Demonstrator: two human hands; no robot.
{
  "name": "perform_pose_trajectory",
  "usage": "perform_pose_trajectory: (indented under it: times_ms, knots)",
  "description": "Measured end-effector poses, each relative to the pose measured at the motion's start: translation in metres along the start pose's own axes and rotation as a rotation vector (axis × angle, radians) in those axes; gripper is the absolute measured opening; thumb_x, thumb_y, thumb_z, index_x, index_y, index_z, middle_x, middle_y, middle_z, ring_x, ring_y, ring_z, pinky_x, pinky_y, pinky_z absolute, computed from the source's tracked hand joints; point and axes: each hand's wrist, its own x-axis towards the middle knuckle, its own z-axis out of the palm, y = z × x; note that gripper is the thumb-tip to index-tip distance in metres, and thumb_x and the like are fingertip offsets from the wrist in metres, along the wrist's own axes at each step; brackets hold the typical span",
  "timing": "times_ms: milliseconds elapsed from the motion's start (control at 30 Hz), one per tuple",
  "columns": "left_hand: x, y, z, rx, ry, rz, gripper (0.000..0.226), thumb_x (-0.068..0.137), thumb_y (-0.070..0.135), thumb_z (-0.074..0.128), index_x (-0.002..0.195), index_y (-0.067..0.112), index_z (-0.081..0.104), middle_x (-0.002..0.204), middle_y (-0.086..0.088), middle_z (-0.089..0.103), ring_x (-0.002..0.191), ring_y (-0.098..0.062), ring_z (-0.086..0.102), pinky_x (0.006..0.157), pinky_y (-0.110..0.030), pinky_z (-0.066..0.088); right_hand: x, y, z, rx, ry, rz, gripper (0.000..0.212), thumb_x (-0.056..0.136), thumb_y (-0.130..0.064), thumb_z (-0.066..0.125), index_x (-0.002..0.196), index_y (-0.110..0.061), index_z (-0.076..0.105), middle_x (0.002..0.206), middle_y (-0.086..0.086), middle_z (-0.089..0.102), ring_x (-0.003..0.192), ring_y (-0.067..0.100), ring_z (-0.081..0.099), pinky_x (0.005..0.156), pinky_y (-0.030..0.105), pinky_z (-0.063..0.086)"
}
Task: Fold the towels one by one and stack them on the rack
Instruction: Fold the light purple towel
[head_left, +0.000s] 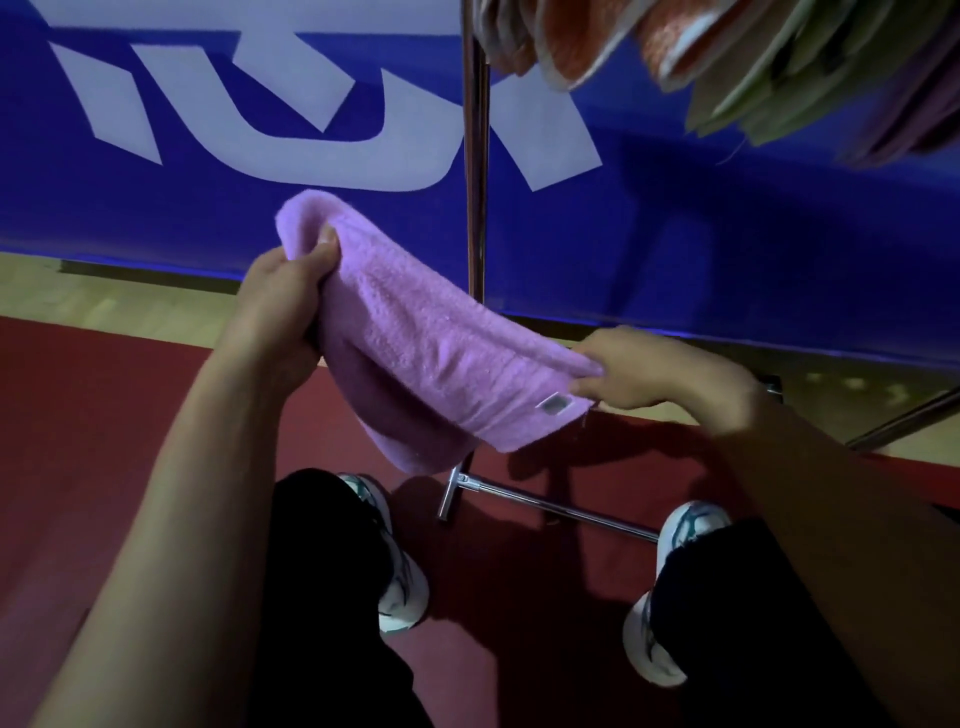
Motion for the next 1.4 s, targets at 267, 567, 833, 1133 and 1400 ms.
perform_pose_trajectory:
  times_ms: [267, 567, 833, 1133, 1400]
  knots:
    - [0.013, -0.019, -0.029, 1.03, -0.096, 0.12, 0.028, 0.102, 0.029, 0.055, 0.103, 0.008, 0.072, 0.1, -0.021, 0.072, 0.097, -0.034, 0.068, 0.079, -0.042, 0.049, -0.029, 0.015, -0.042, 0.376, 0.328, -0.092, 0.034, 0.09, -0.05, 0.067, 0.081, -0.018, 0.069, 0.071, 0.004, 0.065, 0.07, 0.028, 0.057, 0.064, 0.039, 0.048]
    - [-0.027, -0.02, 0.025, 0.69, -0.782, 0.109, 0.054, 0.092, 0.065, 0.051, 0.14, 0.041, 0.058, 0.136, 0.017, 0.065, 0.127, 0.003, 0.058, 0.115, -0.031, 0.044, -0.025, -0.029, -0.035, 0.386, 0.313, -0.317, 0.06, 0.09, -0.071, 0.052, 0.073, -0.014, 0.058, 0.066, 0.01, 0.051, 0.059, 0.02, 0.044, 0.058, 0.042, 0.042]
    - [-0.027, -0.028, 0.064, 0.573, -0.773, 0.253, 0.039, 0.112, 0.033, 0.045, 0.102, 0.006, 0.07, 0.09, 0.001, 0.076, 0.086, -0.016, 0.071, 0.095, -0.047, 0.059, -0.021, -0.021, -0.032, 0.378, 0.305, -0.249, 0.033, 0.106, -0.038, 0.05, 0.081, -0.019, 0.059, 0.072, -0.003, 0.061, 0.07, 0.013, 0.057, 0.07, 0.039, 0.048]
    - [-0.028, -0.037, 0.076, 0.405, -0.725, 0.16, 0.015, 0.107, 0.016, 0.058, 0.108, 0.003, 0.065, 0.097, -0.017, 0.073, 0.088, -0.019, 0.07, 0.081, -0.031, 0.06, -0.028, -0.014, -0.034, 0.309, 0.365, -0.297, 0.037, 0.102, -0.046, 0.054, 0.081, -0.017, 0.064, 0.067, 0.001, 0.059, 0.067, 0.016, 0.055, 0.062, 0.041, 0.045]
    - [-0.028, -0.038, 0.083, 0.325, -0.535, 0.258, 0.027, 0.101, 0.03, 0.062, 0.101, 0.002, 0.063, 0.094, -0.034, 0.065, 0.079, -0.026, 0.061, 0.081, -0.062, 0.057, -0.032, -0.016, -0.036, 0.416, 0.523, -0.263, 0.027, 0.097, -0.043, 0.066, 0.088, -0.025, 0.049, 0.062, -0.007, 0.064, 0.06, 0.016, 0.057, 0.057, 0.042, 0.048]
